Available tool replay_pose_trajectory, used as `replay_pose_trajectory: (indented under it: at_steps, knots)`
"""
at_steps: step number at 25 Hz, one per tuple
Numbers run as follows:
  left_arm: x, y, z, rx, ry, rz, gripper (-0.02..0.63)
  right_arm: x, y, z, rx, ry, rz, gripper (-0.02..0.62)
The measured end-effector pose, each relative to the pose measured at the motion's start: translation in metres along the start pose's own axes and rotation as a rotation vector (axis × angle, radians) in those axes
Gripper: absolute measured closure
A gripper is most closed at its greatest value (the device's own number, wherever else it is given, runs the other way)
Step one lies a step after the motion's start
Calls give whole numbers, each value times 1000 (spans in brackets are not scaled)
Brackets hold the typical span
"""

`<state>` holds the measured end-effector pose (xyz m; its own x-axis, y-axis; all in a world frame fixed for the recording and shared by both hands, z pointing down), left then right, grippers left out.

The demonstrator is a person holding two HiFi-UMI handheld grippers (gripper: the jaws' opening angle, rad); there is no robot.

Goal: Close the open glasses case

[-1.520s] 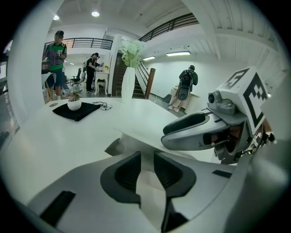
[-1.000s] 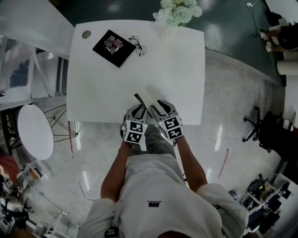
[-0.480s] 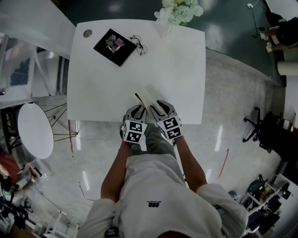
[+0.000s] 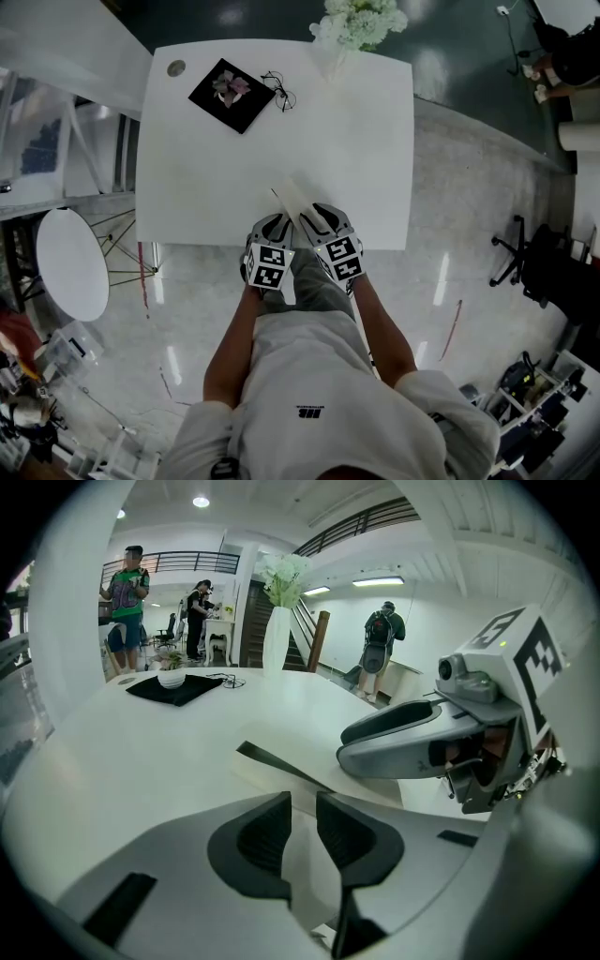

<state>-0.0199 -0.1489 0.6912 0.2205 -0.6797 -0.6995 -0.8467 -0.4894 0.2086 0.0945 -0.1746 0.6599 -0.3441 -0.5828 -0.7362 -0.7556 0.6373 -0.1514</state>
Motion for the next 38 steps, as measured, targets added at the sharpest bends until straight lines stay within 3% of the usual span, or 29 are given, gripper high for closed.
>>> replay_pose_trajectory:
  at_steps: [26, 38]
  knots:
    - [-14, 7, 1, -22, 36, -17, 514, -11, 12, -10, -40, -29, -9, 433]
    - [-4, 20, 39, -21, -48, -64, 512, 4, 27, 13, -146, -96, 15, 439]
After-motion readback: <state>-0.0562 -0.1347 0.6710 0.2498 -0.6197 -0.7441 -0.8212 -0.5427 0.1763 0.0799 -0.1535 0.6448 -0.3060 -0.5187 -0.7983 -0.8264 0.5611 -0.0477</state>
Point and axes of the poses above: the fingertips, and each gripper's own axes: z backward along the fingers, y to its left, x out of its top, the point moved 7 cm from there along z, backward along the fingers, and after that the axes turned 3 degrees about -y, right-handed, at the moved point
